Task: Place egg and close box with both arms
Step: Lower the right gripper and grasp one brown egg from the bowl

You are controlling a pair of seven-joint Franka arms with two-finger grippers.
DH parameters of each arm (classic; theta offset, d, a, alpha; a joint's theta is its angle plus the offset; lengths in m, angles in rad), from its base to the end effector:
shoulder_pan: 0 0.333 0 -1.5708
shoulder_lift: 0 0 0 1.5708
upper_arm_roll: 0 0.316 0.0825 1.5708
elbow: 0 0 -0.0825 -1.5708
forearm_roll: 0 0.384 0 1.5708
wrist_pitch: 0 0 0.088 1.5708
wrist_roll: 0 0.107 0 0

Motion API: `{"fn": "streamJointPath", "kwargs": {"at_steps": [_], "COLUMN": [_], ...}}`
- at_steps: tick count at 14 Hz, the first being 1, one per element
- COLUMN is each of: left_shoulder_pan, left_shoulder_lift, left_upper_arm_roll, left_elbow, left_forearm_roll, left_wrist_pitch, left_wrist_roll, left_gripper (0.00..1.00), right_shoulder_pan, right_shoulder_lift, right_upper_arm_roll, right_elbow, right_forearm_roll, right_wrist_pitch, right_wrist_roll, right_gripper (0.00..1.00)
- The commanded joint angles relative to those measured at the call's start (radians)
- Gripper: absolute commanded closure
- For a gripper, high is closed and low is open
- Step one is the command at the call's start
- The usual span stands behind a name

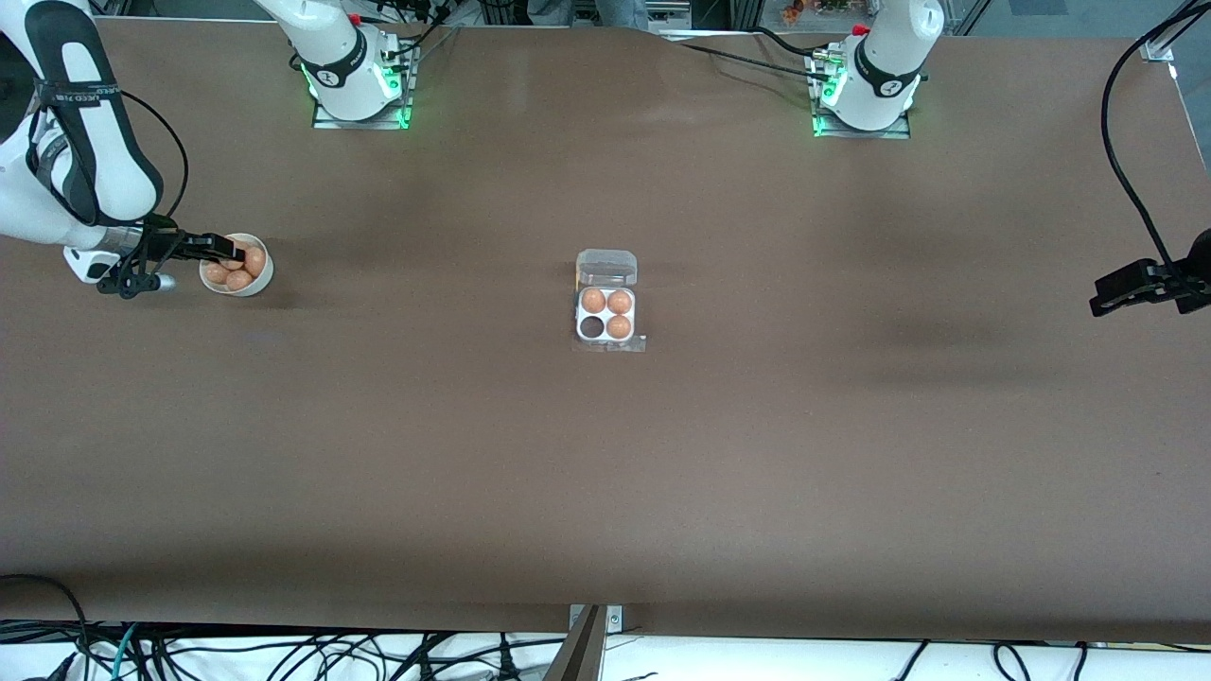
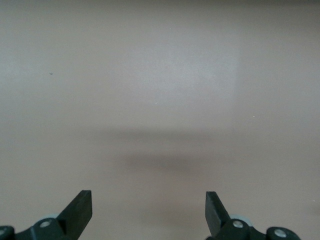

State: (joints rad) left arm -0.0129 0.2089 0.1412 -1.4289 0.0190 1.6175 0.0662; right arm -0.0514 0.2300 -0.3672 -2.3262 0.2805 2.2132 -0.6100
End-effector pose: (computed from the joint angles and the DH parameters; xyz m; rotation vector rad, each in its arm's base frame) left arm 0.6160 0.0724 0.5741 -3.0939 -0.0902 0.0353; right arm 0.4430 -0.1922 0.2245 -2.8704 0.0261 0.3197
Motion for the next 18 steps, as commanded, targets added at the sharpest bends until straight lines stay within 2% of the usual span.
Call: {"fn": "streamJointPath", "kwargs": {"at_steps": [1,12,18], "left_shoulder_pan": [0.004,0.005,0.005], "left_shoulder_lift": [0.018,0.020,0.020], "left_upper_arm_roll": [-0.006,-0.006,-0.006], "left_elbow": [0.035,0.035,0.035], "left_forearm_roll": [0.029,0.029,0.029], "left_wrist_pitch": [-0.005,-0.005,-0.005], "left_wrist_roll": [0.012,0.012,0.012], "left_gripper": [0.00,0.00,0.00], "right_shoulder_pan": [0.001,-0.001,0.065], "right_shoulder_lift": [0.023,0.074,0.077], "right_upper_arm_roll": [-0.001,-0.001,0.010], "right_elbow": [0.028,0.183,0.309], "right_forearm_roll": [0.022,0.023,0.022], "right_wrist_pitch": [-0.012,-0.208,-0.386], "right_wrist_roll": [-0.016,-0.007,0.209], "right_gripper": [0.62,0.64,0.64]}}
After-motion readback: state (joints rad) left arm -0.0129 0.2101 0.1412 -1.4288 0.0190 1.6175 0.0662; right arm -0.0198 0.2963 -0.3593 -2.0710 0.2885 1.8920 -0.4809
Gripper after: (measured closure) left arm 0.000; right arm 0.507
